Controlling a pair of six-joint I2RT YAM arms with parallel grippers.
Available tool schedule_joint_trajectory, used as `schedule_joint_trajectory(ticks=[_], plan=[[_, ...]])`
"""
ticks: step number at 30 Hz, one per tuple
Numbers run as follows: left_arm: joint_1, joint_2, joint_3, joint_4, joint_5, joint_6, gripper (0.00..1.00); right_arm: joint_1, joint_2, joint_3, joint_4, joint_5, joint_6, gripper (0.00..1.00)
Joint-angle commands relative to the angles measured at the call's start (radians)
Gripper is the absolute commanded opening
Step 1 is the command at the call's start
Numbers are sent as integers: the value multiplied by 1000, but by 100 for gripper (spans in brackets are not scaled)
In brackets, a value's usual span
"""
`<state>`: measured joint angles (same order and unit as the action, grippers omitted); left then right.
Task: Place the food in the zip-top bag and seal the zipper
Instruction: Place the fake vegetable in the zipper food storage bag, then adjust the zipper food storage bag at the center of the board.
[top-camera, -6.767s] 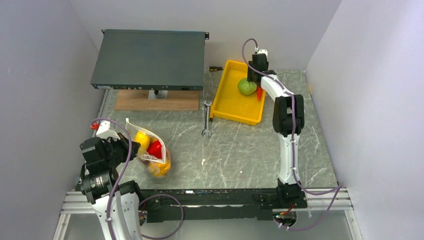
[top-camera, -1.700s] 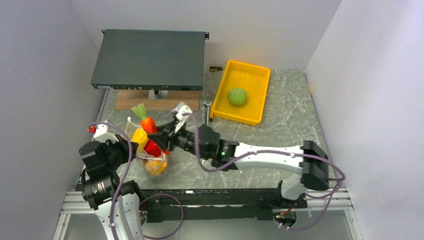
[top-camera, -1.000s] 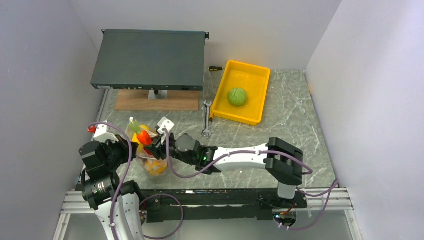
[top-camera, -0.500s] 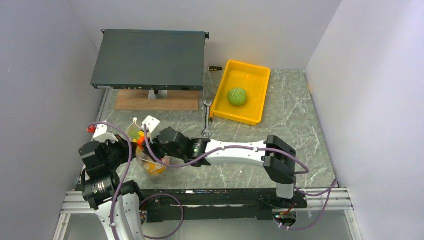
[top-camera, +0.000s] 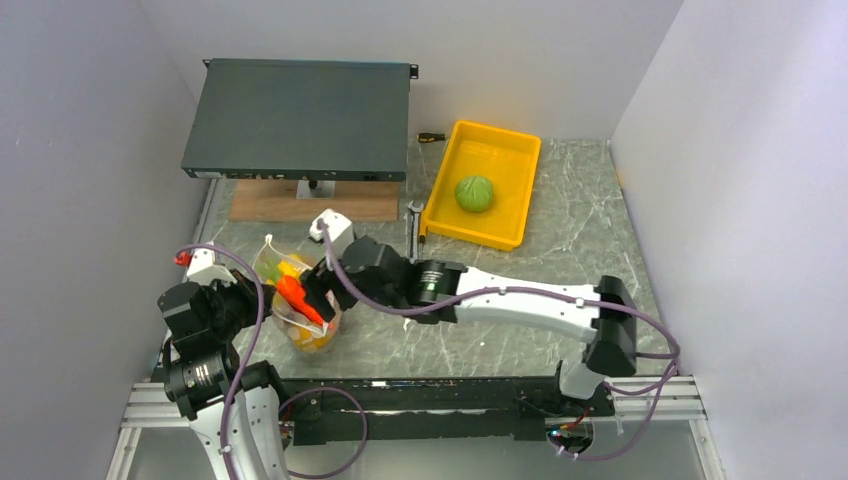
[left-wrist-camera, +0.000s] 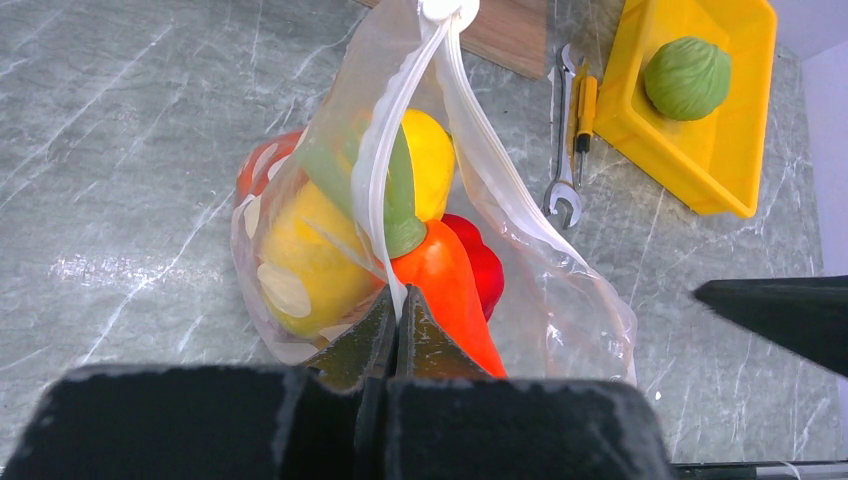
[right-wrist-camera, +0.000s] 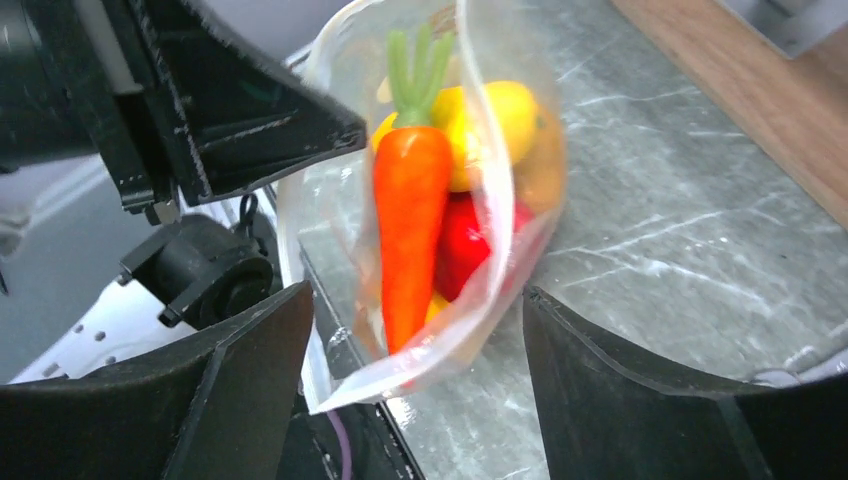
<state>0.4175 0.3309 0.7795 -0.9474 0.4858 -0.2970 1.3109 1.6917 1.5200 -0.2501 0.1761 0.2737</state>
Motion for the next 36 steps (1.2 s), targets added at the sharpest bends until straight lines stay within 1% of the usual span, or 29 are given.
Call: schedule_joint_trajectory(ticks=[1, 3, 4, 6, 8, 11, 14, 17, 19, 23, 25, 26, 29, 32, 36], plan=[[2, -1, 7, 37, 24, 7, 0, -60, -100, -82, 9, 75, 123, 76], [2, -3, 7, 36, 23, 7, 0, -101, -109, -126, 46, 2, 193, 73], [2, -3, 7, 36, 22, 6, 0, -121, -110, -153, 73, -56, 227, 69], [3, -1, 7, 35, 23, 8, 0, -172, -110, -205, 155, -199, 306, 63], [1, 1, 7, 34, 23, 8, 0, -212, -104, -254, 270, -358, 371, 55], [1, 2, 7, 32, 23, 9, 0, -242, -85, -292, 400, -505, 444, 54], [1, 3, 7, 33, 22, 9, 0, -249, -66, -312, 490, -588, 506, 54], [0, 7, 7, 36, 22, 8, 0, -248, -43, -351, 632, -649, 611, 50], [0, 7, 7, 36, 23, 8, 0, -249, -21, -364, 686, -678, 662, 46], [1, 8, 7, 36, 24, 8, 0, -248, 16, -357, 711, -695, 697, 32], [1, 9, 7, 37, 25, 9, 0, -248, 21, -343, 693, -692, 690, 27], [1, 10, 7, 36, 25, 9, 0, -249, 22, -335, 684, -688, 683, 25], [1, 13, 7, 35, 26, 9, 0, -248, 23, -315, 653, -672, 653, 25], [0, 15, 7, 35, 26, 9, 0, -246, 38, -292, 604, -652, 624, 29], [1, 11, 6, 32, 25, 9, 0, -241, 75, -281, 608, -648, 626, 30]])
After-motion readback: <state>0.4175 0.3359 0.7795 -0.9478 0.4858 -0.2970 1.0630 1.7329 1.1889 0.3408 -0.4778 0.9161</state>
